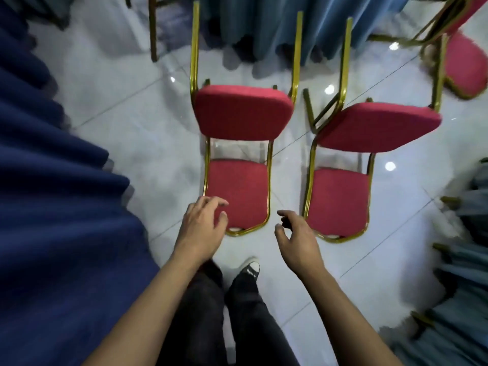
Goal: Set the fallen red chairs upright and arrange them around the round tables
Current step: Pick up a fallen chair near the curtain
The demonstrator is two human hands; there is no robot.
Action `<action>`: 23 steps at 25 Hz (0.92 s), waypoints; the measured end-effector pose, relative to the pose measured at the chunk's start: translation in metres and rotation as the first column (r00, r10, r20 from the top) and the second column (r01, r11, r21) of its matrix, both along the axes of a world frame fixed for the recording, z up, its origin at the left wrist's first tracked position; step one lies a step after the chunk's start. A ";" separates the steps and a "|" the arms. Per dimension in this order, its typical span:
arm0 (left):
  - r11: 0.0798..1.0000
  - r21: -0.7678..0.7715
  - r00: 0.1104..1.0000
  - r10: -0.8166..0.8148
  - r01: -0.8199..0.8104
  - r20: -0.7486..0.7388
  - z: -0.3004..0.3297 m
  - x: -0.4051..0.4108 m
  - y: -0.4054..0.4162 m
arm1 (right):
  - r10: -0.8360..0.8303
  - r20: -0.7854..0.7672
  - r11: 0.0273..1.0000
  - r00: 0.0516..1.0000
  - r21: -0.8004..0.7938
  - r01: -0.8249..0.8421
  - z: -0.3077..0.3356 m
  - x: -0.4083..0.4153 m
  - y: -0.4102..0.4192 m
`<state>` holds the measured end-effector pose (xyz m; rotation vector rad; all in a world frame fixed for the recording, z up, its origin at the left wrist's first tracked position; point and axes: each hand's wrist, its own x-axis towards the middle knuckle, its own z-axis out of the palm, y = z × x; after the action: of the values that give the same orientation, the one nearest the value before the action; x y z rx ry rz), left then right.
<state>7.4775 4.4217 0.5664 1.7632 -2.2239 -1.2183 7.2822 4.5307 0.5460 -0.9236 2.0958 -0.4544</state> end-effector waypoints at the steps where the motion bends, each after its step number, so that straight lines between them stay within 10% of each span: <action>1: 0.999 0.018 0.999 0.031 -0.032 0.039 -0.024 0.015 0.006 | 0.055 0.015 0.998 0.998 0.039 -0.056 -0.025 0.008 0.007; 11: 0.990 0.096 0.978 0.086 -0.105 0.190 -0.410 0.081 0.023 | 0.135 0.006 0.972 0.991 0.195 -0.134 -0.418 0.020 0.011; 16: 0.970 0.178 0.967 0.123 -0.164 0.225 -0.603 0.091 -0.006 | -0.105 -0.159 0.977 0.982 0.168 0.132 -0.600 -0.015 -0.004; 23: 0.916 0.288 0.960 0.276 -0.278 0.048 -0.695 0.070 -0.036 | -0.434 0.012 0.899 0.901 0.072 0.432 -0.691 -0.047 -0.018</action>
<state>7.5476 4.3855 -0.1283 2.0980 -1.7824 -1.5340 7.2356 4.5125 -0.1454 -0.3994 2.2769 -0.6131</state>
